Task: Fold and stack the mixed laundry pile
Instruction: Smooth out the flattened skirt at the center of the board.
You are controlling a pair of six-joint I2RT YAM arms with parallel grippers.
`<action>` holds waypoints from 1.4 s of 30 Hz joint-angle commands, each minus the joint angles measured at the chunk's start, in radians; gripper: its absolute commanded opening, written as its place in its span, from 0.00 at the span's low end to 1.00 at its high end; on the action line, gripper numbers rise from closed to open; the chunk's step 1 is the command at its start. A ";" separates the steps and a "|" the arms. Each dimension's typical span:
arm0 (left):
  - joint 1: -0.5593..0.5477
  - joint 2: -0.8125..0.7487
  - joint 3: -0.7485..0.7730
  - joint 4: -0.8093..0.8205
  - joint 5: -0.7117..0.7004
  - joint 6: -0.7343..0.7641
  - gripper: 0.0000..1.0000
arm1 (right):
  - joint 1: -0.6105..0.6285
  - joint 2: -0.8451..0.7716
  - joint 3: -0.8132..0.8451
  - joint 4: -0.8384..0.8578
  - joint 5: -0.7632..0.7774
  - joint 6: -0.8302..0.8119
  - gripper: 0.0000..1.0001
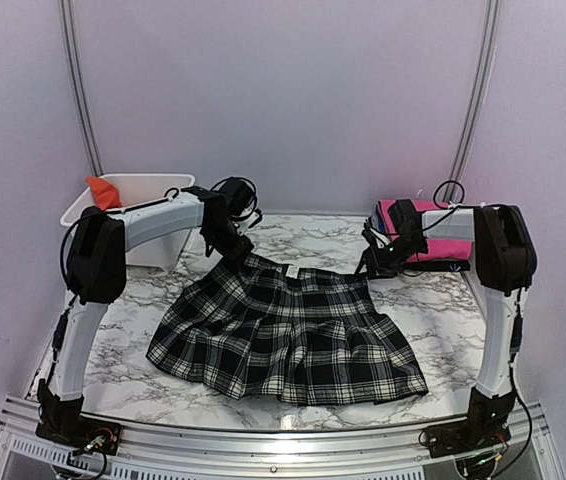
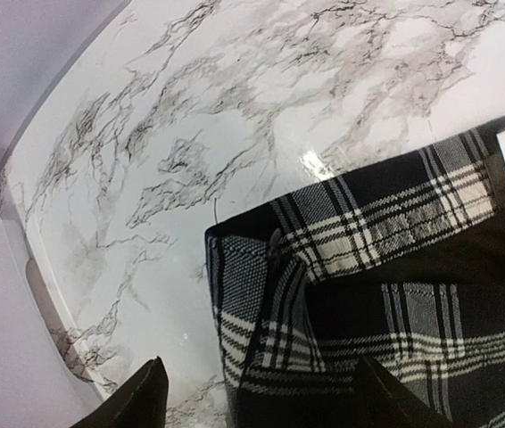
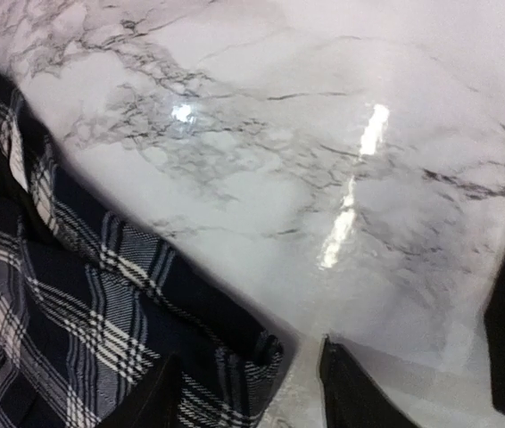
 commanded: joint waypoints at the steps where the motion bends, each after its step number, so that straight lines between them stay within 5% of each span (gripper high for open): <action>1: -0.015 0.061 0.060 -0.025 -0.047 0.026 0.61 | 0.011 0.056 0.022 -0.040 0.009 -0.006 0.40; 8: 0.013 0.048 0.032 -0.015 0.006 0.025 0.40 | -0.007 0.038 0.002 -0.032 -0.026 -0.003 0.03; 14: 0.031 -0.065 -0.054 0.006 0.220 -0.052 0.00 | -0.026 -0.051 -0.030 -0.049 -0.030 -0.027 0.00; 23: 0.170 -0.460 -0.570 0.269 0.685 -0.372 0.00 | -0.132 -0.186 -0.176 -0.040 -0.002 -0.089 0.00; 30: 0.262 -0.522 -0.846 0.462 0.910 -0.525 0.00 | -0.132 -0.139 -0.166 -0.002 -0.056 -0.104 0.00; 36: 0.262 -0.485 -0.838 0.467 0.741 -0.534 0.00 | -0.076 -0.073 -0.110 -0.008 -0.093 -0.110 0.00; 42: 0.265 -0.377 -0.724 0.515 0.670 -0.611 0.14 | -0.033 -0.046 -0.098 -0.017 -0.063 -0.112 0.00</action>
